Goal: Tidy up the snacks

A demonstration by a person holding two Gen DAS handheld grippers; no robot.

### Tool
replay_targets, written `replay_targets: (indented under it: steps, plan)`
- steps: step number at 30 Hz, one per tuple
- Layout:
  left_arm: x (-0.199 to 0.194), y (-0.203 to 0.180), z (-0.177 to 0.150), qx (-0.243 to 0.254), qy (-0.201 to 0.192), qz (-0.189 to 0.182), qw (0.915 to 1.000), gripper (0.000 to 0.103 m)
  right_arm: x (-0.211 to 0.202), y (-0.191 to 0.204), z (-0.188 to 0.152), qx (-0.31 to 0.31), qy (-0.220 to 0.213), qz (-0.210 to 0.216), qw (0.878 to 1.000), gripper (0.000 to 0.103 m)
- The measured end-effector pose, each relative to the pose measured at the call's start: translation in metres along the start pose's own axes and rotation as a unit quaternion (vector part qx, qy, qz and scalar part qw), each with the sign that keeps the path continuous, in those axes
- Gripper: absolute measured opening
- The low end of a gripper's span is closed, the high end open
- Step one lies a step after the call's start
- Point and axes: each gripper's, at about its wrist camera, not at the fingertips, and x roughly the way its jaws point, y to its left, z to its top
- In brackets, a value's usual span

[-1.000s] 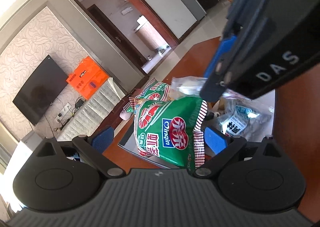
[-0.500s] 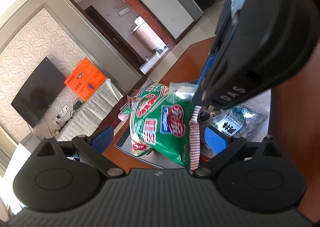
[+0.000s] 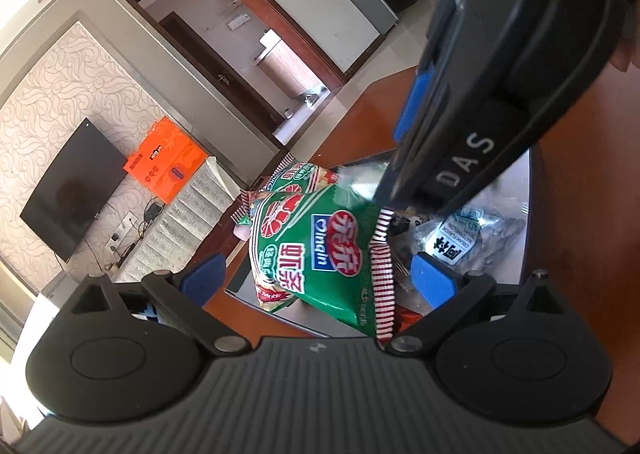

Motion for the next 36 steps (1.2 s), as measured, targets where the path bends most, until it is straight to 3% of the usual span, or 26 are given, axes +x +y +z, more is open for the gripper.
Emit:
replay_targets:
  steps: [6, 18, 22, 31, 36]
  plan:
    - [-0.008, -0.001, 0.002, 0.000, 0.002, 0.006, 1.0000, 0.102, -0.012, 0.000, 0.000, 0.007, -0.018, 0.017, 1.000, 0.049]
    - [-0.052, -0.008, 0.022, -0.070, -0.013, 0.023, 0.9972, 0.102, -0.065, -0.016, -0.021, 0.117, -0.048, -0.029, 0.992, 0.051]
    - [-0.073, -0.018, 0.030, -0.136, -0.006, 0.032, 0.9902, 0.102, -0.089, -0.012, -0.034, 0.132, -0.072, -0.055, 0.987, 0.065]
    - [-0.103, -0.016, 0.026, -0.235, 0.019, 0.079, 0.9686, 0.102, -0.127, 0.004, -0.054, 0.106, -0.093, -0.088, 0.986, 0.066]
    - [-0.114, -0.012, 0.017, -0.246, 0.029, 0.084, 0.9653, 0.102, -0.148, 0.011, -0.073, 0.102, -0.084, -0.092, 0.987, 0.066]
